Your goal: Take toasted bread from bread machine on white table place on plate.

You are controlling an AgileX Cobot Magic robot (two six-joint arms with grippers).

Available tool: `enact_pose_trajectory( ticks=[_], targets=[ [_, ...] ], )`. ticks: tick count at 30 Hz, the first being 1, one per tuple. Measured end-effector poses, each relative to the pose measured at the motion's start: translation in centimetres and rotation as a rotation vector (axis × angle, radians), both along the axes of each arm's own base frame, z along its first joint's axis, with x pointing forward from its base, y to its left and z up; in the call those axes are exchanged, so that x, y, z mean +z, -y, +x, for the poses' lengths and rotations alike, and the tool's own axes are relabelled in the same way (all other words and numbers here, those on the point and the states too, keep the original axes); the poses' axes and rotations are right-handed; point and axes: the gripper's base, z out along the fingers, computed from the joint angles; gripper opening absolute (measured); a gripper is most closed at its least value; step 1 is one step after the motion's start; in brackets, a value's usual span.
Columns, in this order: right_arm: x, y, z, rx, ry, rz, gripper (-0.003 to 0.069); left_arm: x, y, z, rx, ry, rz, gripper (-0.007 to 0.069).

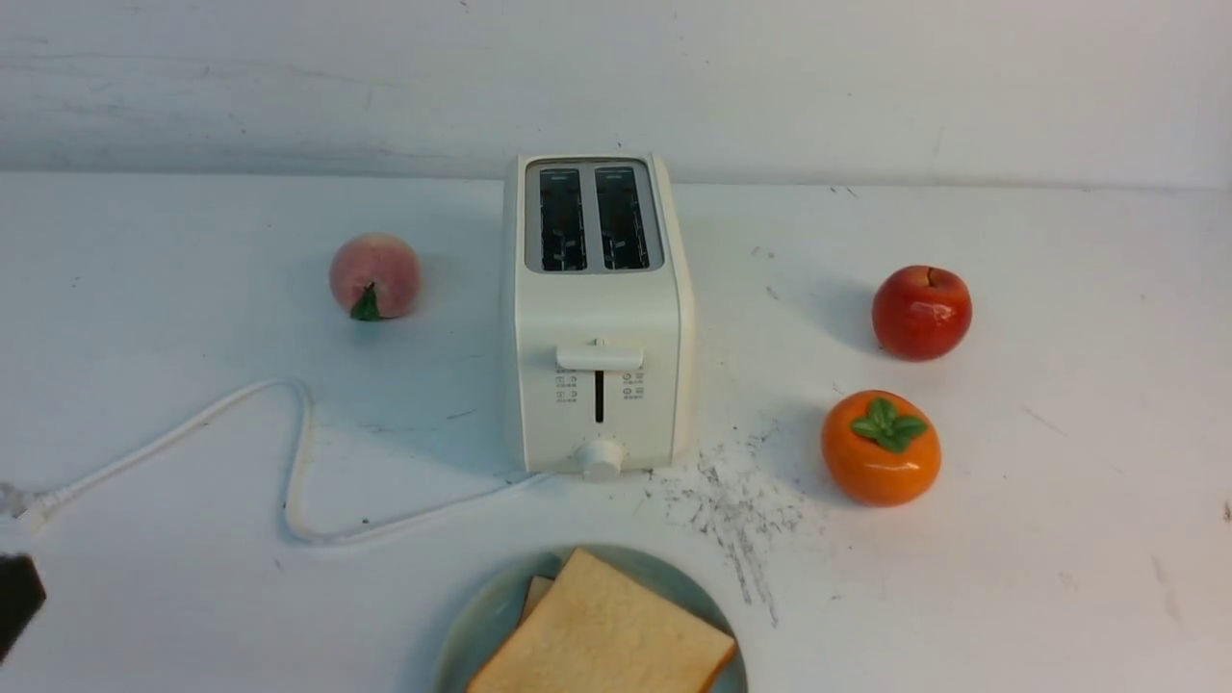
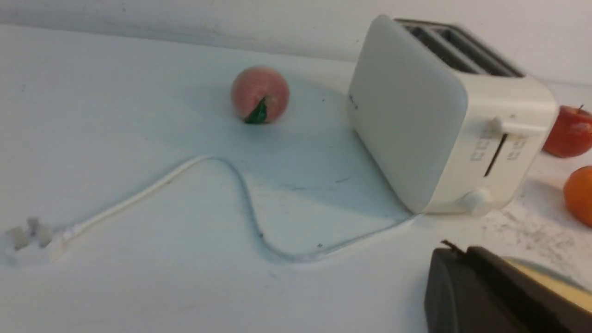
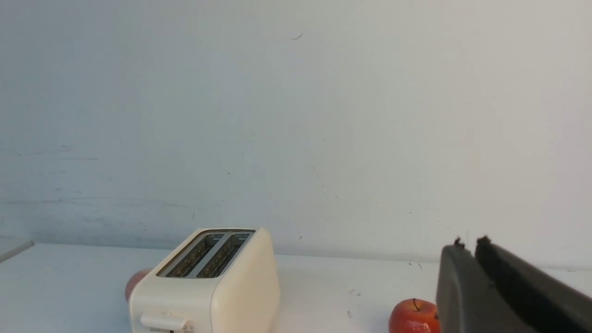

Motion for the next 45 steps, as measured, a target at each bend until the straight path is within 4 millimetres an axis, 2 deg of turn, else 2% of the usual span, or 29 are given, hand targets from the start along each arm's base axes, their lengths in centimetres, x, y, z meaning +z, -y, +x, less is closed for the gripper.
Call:
enact_pose_trajectory(
  ticks=[1, 2, 3, 5, 8, 41, 45],
  targets=[
    [0.0, 0.0, 0.0, 0.000, 0.000, 0.000, 0.0045, -1.5, -0.1, -0.2, 0.009, -0.003, 0.006, 0.0008],
    [0.0, 0.0, 0.0, 0.000, 0.000, 0.000, 0.0045, -1.9, -0.1, -0.2, 0.011, -0.011, 0.009, 0.0008],
    [0.0, 0.0, 0.0, 0.000, 0.000, 0.000, 0.0047, -4.2, -0.2, -0.6, 0.020, -0.017, 0.013, 0.0010],
    [0.0, 0.0, 0.0, 0.000, 0.000, 0.000, 0.0050, -6.6, -0.3, -0.9, 0.023, -0.043, 0.021, 0.0011],
    [0.0, 0.0, 0.0, 0.000, 0.001, 0.000, 0.0054, -7.9, -0.3, -1.1, 0.019, -0.091, 0.043, 0.0015],
    [0.1, 0.0, 0.0, -0.001, 0.009, -0.005, 0.0095, -8.1, -0.4, -1.1, 0.019, -0.103, 0.053, 0.0039],
    [0.4, -0.3, -0.2, 0.048, 0.031, 0.056, 0.0099, -8.1, -0.4, -1.1, 0.019, -0.103, 0.053, 0.0039]
  ],
)
